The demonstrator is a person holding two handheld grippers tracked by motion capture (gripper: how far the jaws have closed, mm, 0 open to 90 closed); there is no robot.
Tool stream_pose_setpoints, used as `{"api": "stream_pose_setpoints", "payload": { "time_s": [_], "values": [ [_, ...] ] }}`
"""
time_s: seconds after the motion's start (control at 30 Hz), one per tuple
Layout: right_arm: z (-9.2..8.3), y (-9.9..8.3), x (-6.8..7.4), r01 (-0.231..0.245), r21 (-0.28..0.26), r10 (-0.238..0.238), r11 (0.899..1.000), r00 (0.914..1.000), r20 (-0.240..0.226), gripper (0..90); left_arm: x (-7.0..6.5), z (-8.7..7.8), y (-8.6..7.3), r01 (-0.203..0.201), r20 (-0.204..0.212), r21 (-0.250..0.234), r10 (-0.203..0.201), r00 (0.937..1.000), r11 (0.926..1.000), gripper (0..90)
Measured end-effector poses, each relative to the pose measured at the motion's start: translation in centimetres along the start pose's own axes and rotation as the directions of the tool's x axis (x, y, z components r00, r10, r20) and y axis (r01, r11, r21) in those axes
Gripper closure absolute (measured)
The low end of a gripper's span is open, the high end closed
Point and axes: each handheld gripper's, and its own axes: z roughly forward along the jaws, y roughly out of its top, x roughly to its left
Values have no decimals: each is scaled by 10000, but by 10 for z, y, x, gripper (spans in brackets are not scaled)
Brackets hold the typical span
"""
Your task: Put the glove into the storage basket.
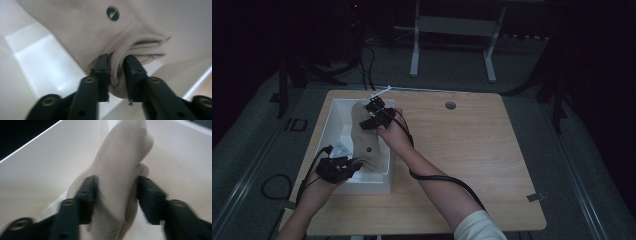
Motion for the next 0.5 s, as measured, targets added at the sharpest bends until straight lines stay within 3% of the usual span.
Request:
{"api": "stream_pose_setpoints", "payload": {
  "time_s": [0.03,0.1,0.23,0.37,0.47,0.5],
  "values": [
    [-1,0,-1,13,37,-13,10000,9999,105,408,0,1,1,164,14,17,-164,9999,9999,648],
    [-2,0,-3,-123,51,124,9999,9998,-186,381,1,2,2,408,-18,13,-408,9992,9992,587],
    [-8,0,-2,177,-147,-181,9997,9996,-238,317,0,1,5,776,-206,-248,-781,9967,9967,453],
    [-16,-1,-2,113,-472,-142,9988,9980,-613,272,0,-4,8,1230,-211,-847,-1252,9919,9888,313],
    [-24,-3,-5,76,-639,-149,9979,9933,-1147,208,-1,-7,9,1433,-151,-1193,-1461,9892,9825,207],
    [-27,-4,-5,93,-695,-178,9975,9923,-1222,208,-3,-10,11,1533,-163,-1495,-1574,9874,9768,166]
  ]
}}
